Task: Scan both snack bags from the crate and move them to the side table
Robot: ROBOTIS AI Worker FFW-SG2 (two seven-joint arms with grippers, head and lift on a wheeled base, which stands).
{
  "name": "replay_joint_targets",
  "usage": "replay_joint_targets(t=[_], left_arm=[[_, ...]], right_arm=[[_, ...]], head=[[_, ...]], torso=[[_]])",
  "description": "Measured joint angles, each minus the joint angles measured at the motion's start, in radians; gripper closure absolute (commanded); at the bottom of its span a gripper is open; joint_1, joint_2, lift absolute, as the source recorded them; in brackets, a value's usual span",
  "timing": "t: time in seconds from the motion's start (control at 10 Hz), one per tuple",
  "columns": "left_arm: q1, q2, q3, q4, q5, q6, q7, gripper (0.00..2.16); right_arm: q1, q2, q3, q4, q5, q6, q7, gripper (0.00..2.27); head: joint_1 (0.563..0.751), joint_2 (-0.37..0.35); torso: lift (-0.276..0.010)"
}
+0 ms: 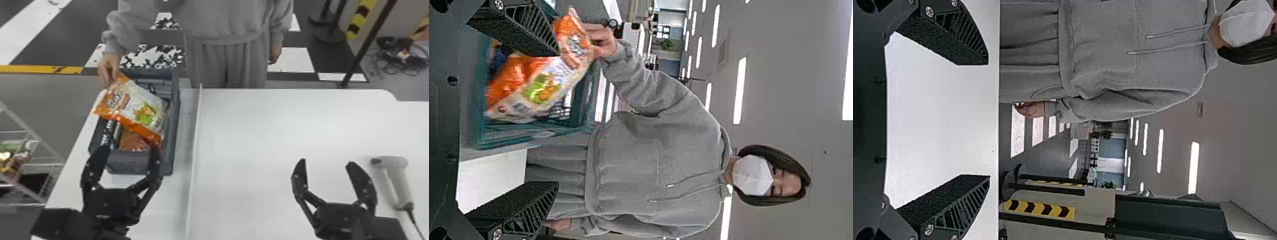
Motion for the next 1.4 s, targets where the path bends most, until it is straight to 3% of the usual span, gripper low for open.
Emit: replay_joint_targets(t=[0.6,0.9,1.1,1.4], left_arm=[[-0.006,-0.002,0.007,0.008,0.01,0.023,-0.009,0.08],[-0.013,-0.008,0.053,0.002,0.083,0.042,-0.012,0.11],[-0.046,-0.018,0.112,-0.015,0.16,0.171,-0.045,0.16],[-0.135,-0.039,0.171,-0.044,0.276,0.457,-0.058,0.18]], right_arm=[[-0.008,0.005,0.006,0.013,0.0,0.0,0.0,0.12],[-0.008,0.002,0.011,0.021,0.0,0.0,0.003,0.12],[-0.008,0.001,0.014,0.024,0.0,0.0,0.005,0.12],[-0.006,0.001,0.014,0.023,0.0,0.002,0.006,0.12]], head=[[0.695,0.041],[0.695,0.08],[0.695,0.122],[0.695,0.13]], torso=[[-0.075],[-0.075],[-0.075],[-0.075]])
